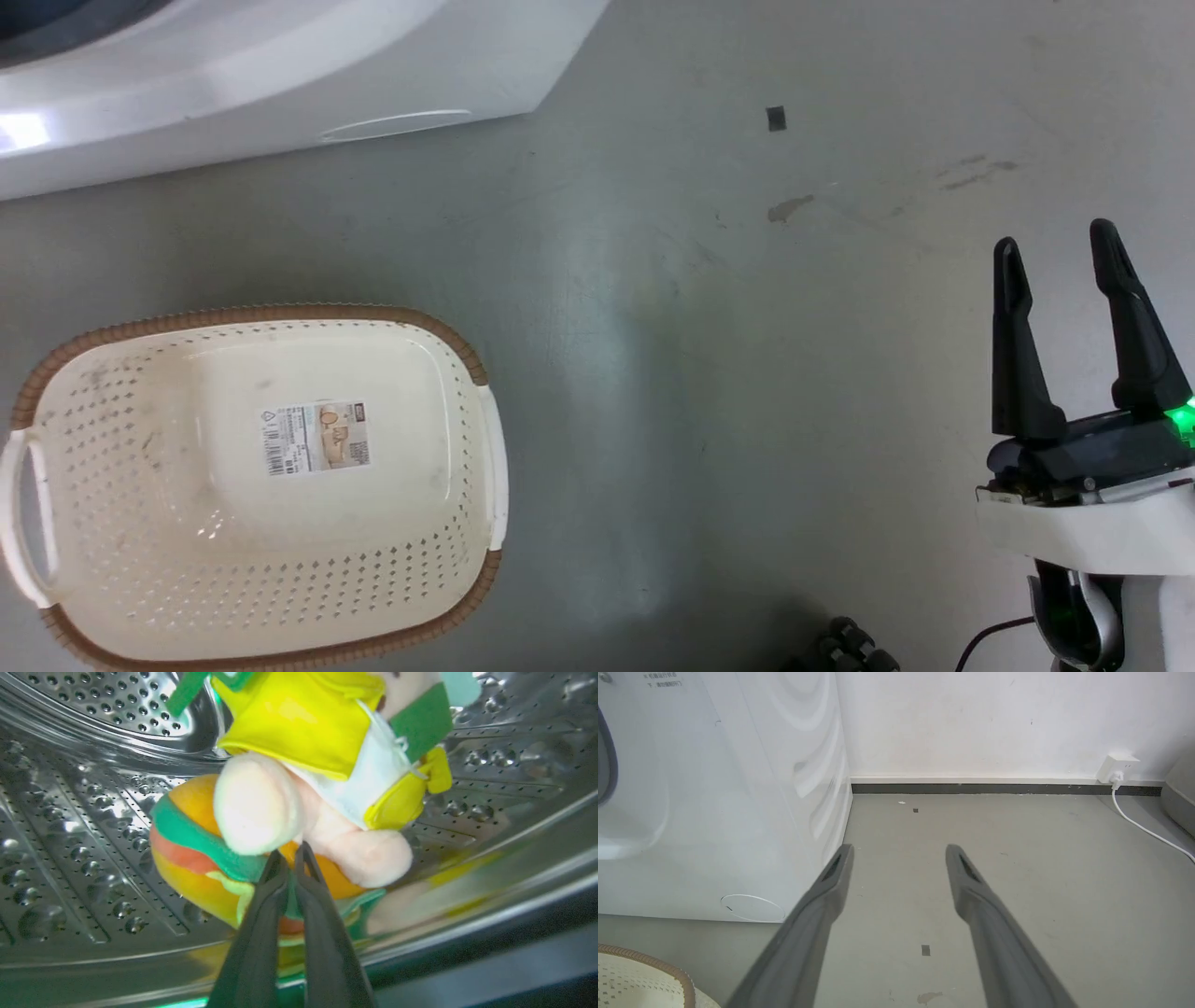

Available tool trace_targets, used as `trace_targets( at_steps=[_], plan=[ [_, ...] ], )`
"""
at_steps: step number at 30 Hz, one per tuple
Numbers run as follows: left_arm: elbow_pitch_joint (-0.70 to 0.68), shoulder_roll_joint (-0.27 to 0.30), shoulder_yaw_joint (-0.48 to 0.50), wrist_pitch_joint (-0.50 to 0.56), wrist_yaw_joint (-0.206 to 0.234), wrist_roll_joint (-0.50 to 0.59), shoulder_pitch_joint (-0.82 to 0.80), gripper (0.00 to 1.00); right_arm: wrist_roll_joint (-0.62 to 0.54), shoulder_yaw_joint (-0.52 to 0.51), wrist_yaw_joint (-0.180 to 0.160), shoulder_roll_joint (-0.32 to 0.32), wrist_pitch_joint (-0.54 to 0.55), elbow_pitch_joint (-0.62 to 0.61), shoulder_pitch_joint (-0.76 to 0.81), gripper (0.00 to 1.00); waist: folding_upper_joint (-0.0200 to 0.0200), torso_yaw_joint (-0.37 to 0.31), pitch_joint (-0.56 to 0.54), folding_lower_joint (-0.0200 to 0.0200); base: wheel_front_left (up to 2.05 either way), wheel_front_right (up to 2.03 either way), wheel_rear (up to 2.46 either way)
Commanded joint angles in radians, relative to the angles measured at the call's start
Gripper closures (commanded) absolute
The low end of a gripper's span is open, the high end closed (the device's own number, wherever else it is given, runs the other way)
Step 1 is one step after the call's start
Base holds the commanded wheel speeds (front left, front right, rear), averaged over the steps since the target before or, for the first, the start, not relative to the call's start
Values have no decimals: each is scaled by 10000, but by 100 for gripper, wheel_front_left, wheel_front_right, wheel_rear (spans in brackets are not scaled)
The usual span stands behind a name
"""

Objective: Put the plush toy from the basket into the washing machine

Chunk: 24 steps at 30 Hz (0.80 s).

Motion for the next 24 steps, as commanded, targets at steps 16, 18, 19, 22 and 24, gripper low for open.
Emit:
trace_targets(
  at_steps=[16, 18, 19, 22, 24],
  plan=[
    [1422, -1267, -627, -1905, -133, -379, 1446, 0, -406, -309, -7, -1, -44, 405, -5, 0, 0, 983, -2276, -1, 0, 0, 0],
    [1277, -1550, -591, -1996, -136, -541, 1935, 0, -505, -349, -7, -1, -44, 498, 110, 0, 0, 1180, -2780, -1, 0, 0, 0],
    [1159, -1703, -555, -2021, -133, -628, 2217, 0, -559, -386, -7, -1, -44, 554, 185, 0, 0, 1301, -3073, -1, 0, 0, 0],
    [277, -2043, -273, -2042, -42, -928, 3106, 0, -680, -464, -7, -1, -44, 670, 429, 0, 0, 1626, -3804, -1, 0, 0, 0],
    [-493, -2265, -84, -2044, 31, -1081, 3922, 0, -747, -509, -7, -1, -44, 750, 620, 0, 0, 1853, -4331, -1, 0, 0, 0]
  ],
)
